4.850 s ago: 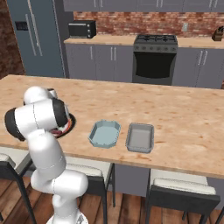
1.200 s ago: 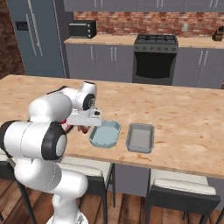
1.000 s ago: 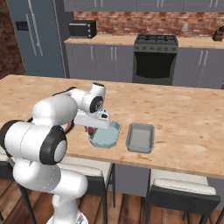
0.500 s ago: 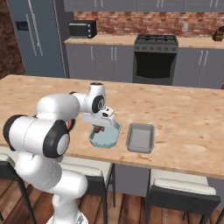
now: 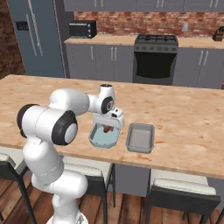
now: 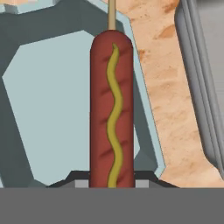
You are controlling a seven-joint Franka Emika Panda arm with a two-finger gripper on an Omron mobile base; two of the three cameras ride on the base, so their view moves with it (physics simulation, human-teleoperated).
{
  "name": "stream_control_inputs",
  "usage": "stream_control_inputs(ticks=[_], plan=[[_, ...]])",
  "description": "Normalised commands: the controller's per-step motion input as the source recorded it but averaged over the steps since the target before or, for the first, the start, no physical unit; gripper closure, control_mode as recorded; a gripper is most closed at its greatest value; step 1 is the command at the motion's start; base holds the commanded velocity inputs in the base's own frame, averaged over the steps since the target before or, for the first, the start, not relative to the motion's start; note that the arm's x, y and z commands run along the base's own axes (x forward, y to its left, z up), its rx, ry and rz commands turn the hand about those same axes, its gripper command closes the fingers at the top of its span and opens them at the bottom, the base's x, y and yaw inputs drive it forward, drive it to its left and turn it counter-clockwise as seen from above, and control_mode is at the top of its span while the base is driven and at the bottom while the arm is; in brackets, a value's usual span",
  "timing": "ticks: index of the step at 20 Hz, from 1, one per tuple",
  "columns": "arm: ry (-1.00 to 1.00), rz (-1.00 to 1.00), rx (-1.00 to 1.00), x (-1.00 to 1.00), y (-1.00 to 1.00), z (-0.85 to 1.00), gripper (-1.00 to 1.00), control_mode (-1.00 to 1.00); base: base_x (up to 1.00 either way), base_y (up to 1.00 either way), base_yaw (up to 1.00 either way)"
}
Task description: Place one cooked food and one vegetable from the large plate to each tupperware container.
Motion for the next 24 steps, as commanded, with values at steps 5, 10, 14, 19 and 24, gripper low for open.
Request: stream_control_inputs(ticks=[5,10,14,19,24], plan=[[-0.04,0.18,0.00,-0.02,0.04,-0.02,1.00,-1.00,0.00,0.00,0.00],[-0.01,0.19,0.00,-0.12,0.03,-0.13,1.00,-1.00,0.00,0.00,0.00],[0.00,0.03,0.00,-0.02,0.00,-0.11,1.00,-1.00,0.00,0.00,0.00],[-0.03,0.00,0.00,0.00,0.02,-0.06,1.00,-1.00,0.00,0.00,0.00],[0.00,0.00,0.00,0.00,0.04,-0.25,1.00,-1.00,0.00,0.00,0.00]])
